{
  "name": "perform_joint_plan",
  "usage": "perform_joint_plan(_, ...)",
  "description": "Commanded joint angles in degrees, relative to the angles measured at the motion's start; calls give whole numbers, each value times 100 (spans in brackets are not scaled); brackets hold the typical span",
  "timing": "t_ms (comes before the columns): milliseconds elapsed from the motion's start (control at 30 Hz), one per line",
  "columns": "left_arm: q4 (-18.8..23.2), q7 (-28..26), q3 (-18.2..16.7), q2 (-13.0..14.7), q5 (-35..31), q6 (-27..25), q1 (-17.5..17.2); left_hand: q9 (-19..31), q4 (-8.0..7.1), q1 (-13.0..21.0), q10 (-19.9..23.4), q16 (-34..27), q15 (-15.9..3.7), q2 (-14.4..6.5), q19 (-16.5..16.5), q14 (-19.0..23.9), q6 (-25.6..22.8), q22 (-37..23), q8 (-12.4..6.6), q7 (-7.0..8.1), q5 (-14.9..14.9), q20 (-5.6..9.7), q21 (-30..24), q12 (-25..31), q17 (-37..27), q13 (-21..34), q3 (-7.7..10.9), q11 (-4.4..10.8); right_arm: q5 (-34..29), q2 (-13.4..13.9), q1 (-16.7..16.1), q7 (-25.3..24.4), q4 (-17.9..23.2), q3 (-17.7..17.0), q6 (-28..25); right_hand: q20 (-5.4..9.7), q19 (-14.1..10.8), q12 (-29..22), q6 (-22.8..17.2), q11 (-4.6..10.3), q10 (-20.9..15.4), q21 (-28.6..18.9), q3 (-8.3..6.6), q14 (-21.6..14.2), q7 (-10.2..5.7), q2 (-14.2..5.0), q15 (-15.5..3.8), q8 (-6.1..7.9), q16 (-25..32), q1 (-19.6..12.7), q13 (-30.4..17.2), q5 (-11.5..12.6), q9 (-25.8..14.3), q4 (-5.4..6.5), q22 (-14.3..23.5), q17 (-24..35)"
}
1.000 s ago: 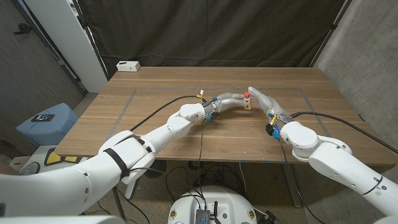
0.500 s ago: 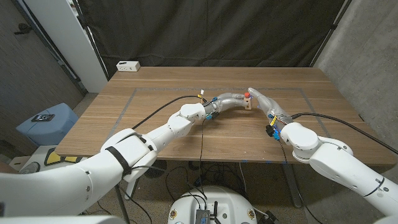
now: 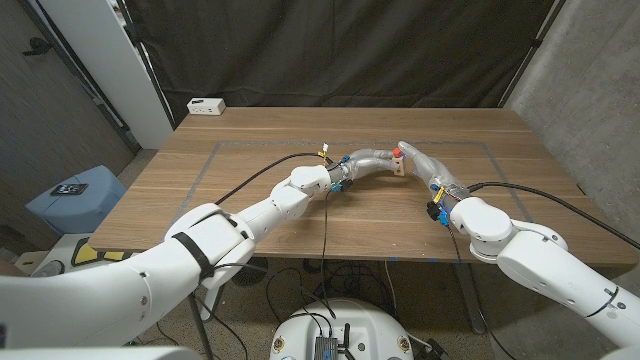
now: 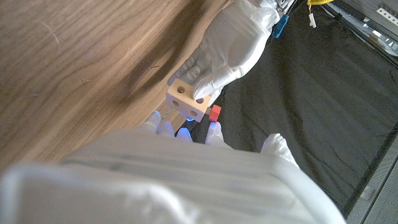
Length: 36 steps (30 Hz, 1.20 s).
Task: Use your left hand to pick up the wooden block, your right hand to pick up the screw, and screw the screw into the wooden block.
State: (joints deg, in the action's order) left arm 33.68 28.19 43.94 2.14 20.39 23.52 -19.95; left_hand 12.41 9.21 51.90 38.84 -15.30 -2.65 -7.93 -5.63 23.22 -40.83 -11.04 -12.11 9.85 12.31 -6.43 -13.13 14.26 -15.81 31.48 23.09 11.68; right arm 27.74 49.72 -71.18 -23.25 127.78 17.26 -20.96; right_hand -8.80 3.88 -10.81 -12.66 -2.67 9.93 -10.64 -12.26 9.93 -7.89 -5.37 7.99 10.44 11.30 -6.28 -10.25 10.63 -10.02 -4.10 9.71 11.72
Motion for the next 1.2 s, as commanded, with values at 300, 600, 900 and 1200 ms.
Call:
perform_joint_plan(300,-253,58,-27,-110,-3,106,86,18,-36,20,66,-52,-373,-51,-49,54,-32,-18,-31,-6,39,-24,-25,19,-18,11,9,5,-35,25,-52,-82,127,7,-57,3,14,-22,-58,-1,816,-37,-50,1000,5,-16,39,33,38,26,-18,56,-27,-1,17,-1)
perform_joint_plan(600,-232,55,-28,-104,-10,89,74,18,-37,23,59,-54,-371,-57,-49,51,-37,-19,-33,-2,39,-23,-25,17,-20,11,9,11,-19,15,-81,-124,191,-3,-117,5,12,-21,-56,0,816,-37,-57,1000,-3,-19,37,30,37,20,-18,57,-27,-4,16,-3)
perform_joint_plan(900,-475,91,-32,-212,-9,181,156,18,-30,30,62,-55,-371,-51,-49,55,-43,-19,-35,-2,39,-23,-25,18,-19,11,9,4,-37,39,-83,-100,229,18,-132,6,13,-20,-63,-3,818,-37,-62,1004,0,-20,36,32,34,16,-18,58,-27,-8,16,-5)
perform_joint_plan(1200,-536,100,-40,-246,-15,205,175,18,-36,20,72,-53,-373,-48,-52,59,-46,-19,-37,8,39,-15,-26,23,-15,11,10,8,-31,24,-87,-115,249,19,-144,5,15,-19,-62,2,821,-36,-68,1011,4,-19,35,29,30,12,-18,59,-27,-12,16,-7)
